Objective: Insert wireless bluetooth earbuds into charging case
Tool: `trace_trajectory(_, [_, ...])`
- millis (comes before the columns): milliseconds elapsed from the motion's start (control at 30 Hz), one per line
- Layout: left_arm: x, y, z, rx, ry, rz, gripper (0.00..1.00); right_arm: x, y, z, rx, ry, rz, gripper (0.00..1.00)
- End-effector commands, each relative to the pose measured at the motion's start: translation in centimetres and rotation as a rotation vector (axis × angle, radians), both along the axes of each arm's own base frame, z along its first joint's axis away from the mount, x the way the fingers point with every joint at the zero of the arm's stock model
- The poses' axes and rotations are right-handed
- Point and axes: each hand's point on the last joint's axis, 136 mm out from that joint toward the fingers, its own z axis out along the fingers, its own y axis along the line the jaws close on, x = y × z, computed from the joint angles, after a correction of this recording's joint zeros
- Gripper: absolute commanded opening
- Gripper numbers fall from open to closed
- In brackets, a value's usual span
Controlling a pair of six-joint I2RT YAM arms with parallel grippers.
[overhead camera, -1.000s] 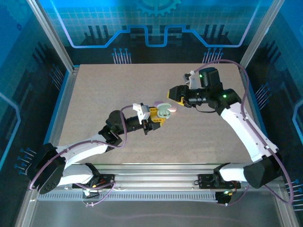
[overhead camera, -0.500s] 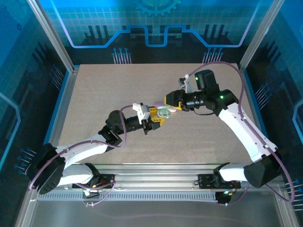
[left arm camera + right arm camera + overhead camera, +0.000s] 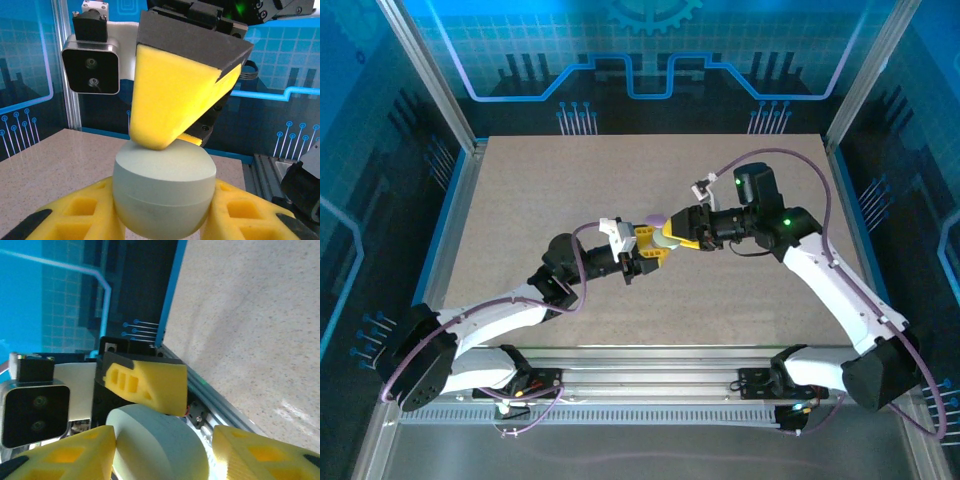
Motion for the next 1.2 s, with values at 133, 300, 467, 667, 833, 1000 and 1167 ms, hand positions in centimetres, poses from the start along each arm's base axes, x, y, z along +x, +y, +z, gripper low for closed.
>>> trace_trajectory(133, [-0.3, 0.3, 3.9, -0.093, -0.075, 0.011, 0.33, -0.9, 1.2, 0.9, 0.122, 0.016, 0.101, 0.41])
trace_trajectory(300, [0.3, 0.4, 3.4, -0.080, -0.063, 0.042, 0.33, -1.5, 1.1, 1.3, 0.128, 0.008, 0.119, 0.40])
trace_trajectory(467, [0.5, 0.3, 3.1, -0.076, -0.054, 0.044, 0.33, -2.1, 1.1, 1.9, 0.145, -0.015, 0.147, 0.44])
trace_trajectory(667, [0.7, 0.2, 2.9, -0.069, -0.049, 0.045, 0.34, -1.9, 0.7, 1.8, 0.112, -0.037, 0.124, 0.22])
trace_trajectory(833, [1.2, 0.3, 2.3, -0.039, -0.030, 0.075, 0.39, -0.8, 0.1, 1.0, 0.076, -0.041, 0.059, 0.11])
trace_trajectory(1000, [1.6, 0.4, 1.0, 0.004, -0.002, 0.103, 0.53, 0.5, -0.5, 0.7, 0.084, -0.049, -0.024, 0.07])
trace_trajectory(1167, [1.7, 0.5, 0.1, 0.033, 0.012, 0.111, 0.56, 1.6, -1.2, -0.2, 0.079, -0.035, -0.094, 0.07])
